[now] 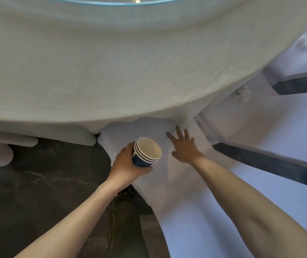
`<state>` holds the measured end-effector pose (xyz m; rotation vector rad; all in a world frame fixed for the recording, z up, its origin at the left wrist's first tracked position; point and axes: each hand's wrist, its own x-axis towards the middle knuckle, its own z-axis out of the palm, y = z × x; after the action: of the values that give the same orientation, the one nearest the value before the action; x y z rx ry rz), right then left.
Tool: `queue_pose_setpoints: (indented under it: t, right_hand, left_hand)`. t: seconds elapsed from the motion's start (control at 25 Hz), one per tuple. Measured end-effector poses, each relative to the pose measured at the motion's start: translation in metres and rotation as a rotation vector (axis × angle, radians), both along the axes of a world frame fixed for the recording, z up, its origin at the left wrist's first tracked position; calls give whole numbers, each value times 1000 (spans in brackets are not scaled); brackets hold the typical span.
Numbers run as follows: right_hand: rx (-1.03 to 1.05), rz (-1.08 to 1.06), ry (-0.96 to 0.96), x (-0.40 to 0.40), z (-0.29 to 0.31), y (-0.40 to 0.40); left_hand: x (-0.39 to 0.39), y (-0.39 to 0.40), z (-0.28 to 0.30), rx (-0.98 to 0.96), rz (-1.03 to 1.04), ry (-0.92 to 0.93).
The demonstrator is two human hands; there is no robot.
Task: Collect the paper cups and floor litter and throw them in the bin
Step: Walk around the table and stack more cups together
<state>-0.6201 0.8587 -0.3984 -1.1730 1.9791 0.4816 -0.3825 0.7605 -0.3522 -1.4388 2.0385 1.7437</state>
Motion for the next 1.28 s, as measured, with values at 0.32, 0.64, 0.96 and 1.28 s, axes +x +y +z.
queue_pose_setpoints:
  t: [0.32, 0.64, 0.96, 1.28]
  right_hand:
    - [45, -14, -68, 6, -13, 46]
    - [-545, -797, -463, -66, 192, 60]
    - [-796, -576, -670, -79, 351, 160]
    - [-813, -114, -415, -73, 392, 227]
  left_hand:
    - [-19, 58, 10, -16, 18, -55]
    - [-100, 116, 143, -180, -55, -75]
    - [-164, 219, 260, -263, 118, 23]
    - [-175, 247, 299, -272, 125, 154]
